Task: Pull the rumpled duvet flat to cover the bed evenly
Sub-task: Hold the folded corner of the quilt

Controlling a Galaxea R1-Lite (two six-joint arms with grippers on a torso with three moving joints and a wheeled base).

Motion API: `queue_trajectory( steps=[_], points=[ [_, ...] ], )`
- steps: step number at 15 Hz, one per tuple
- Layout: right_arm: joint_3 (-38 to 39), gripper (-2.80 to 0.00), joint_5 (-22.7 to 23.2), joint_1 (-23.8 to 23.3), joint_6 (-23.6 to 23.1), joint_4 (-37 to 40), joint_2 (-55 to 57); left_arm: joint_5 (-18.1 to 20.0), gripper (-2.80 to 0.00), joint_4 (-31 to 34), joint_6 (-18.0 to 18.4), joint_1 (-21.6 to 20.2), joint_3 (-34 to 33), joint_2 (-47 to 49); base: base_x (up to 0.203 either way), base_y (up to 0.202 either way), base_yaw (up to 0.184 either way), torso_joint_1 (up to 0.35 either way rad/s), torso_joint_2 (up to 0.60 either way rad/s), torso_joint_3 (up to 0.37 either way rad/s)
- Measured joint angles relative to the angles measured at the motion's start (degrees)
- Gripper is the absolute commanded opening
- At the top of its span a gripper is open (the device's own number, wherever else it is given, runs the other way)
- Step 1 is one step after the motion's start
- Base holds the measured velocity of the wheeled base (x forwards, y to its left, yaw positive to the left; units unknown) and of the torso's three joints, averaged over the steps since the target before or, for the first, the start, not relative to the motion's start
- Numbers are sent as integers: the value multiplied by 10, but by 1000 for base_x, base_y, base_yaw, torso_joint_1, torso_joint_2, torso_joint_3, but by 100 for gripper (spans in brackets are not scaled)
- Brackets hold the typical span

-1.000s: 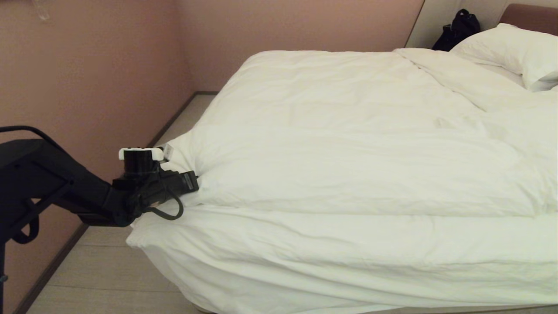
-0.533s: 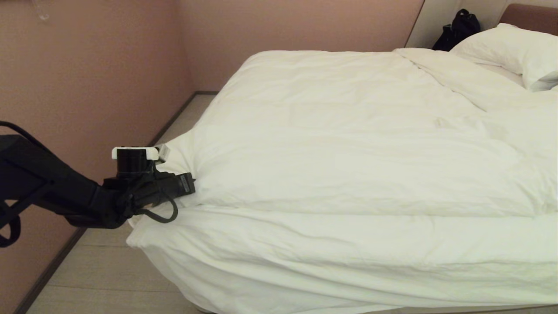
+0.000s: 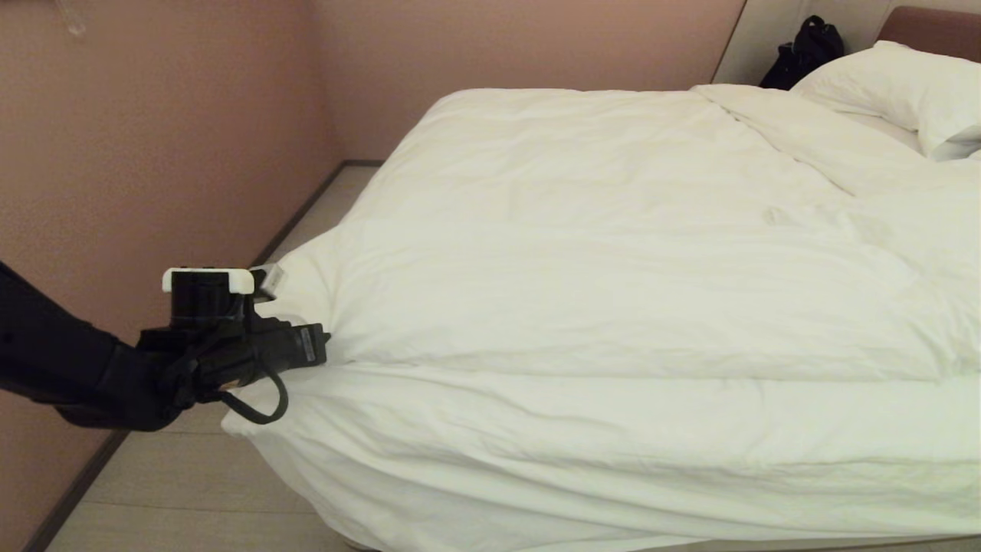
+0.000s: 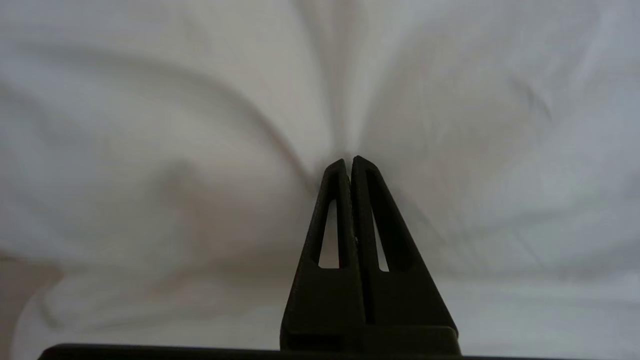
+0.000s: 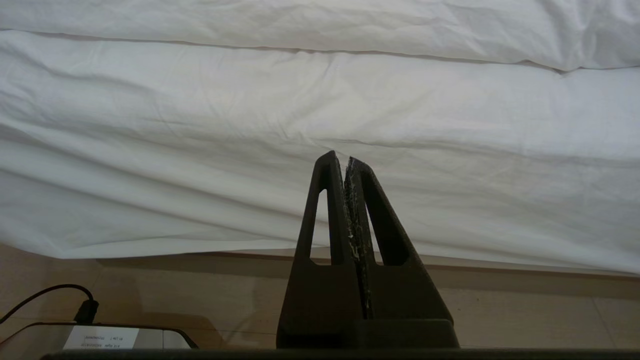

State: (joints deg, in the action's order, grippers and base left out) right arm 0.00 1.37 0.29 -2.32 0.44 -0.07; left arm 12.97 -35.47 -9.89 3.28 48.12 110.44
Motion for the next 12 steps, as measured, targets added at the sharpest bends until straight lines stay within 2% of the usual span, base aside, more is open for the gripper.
queue_trajectory(
  steps=[5,10,12],
  points=[
    [0,-280,0,0,0,0,0,-2,-280,30,9,-6,-75,-77,0,0,0,0,0,0],
    [0,-280,0,0,0,0,0,-6,-280,31,10,-6,-122,-124,0,0,0,0,0,0],
    [0,-280,0,0,0,0,0,-18,-280,31,10,-11,-117,-143,0,0,0,0,0,0]
  ],
)
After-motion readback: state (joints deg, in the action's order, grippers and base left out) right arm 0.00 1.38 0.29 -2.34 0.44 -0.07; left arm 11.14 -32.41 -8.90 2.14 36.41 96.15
